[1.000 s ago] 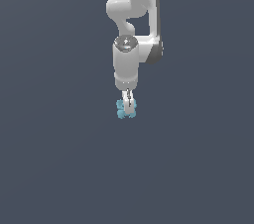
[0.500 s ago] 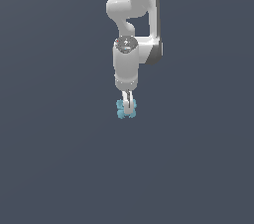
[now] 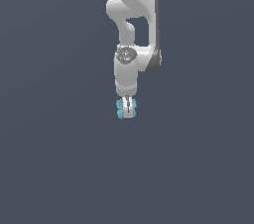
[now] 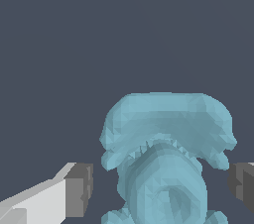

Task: Pick up the object and move it to a goal position.

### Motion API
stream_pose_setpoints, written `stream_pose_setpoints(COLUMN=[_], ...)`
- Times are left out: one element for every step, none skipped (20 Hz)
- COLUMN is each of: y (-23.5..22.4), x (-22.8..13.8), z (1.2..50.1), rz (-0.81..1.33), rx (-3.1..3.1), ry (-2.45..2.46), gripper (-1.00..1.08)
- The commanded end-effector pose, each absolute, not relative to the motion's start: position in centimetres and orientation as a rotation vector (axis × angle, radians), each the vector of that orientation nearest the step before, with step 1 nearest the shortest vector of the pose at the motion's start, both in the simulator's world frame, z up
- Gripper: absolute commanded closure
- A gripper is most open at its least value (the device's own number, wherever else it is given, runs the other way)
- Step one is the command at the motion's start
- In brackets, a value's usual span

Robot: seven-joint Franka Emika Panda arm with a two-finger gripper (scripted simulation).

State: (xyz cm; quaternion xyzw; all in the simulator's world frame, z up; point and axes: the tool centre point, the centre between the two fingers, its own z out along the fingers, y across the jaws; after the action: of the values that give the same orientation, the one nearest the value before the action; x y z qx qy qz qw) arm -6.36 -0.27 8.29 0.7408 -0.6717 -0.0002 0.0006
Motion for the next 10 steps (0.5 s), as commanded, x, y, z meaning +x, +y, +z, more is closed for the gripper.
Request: stream_pose_setpoints(y=[-0.25,-0.27,-0.26,-0.26,-0.26,-0.26,-0.26,-0.26,-0.26,-0.26], x=[-6.31,-6.3,-6.29,-6.28,-6.28,-6.28,-6.28,-6.28,-6.28,-6.28], z=[7.59,7.46,7.38,7.35,7.35,7.35,7.35,7.35,7.35,7.35], rz=[0.0,0.0,0.0,0.0,0.0,0.0,0.0,0.0,0.0,0.0], rx=[2.327,2.326,2.326,2.326,2.326,2.326,2.326,2.326,2.326,2.326], ry=[-2.11,-2.111,-2.111,-2.111,-2.111,-2.111,-2.111,-2.111,-2.111,-2.111], gripper=[-0.92,-0.92,-0.92,-0.92,1.08,1.08,1.08,1.08,1.08,1.08])
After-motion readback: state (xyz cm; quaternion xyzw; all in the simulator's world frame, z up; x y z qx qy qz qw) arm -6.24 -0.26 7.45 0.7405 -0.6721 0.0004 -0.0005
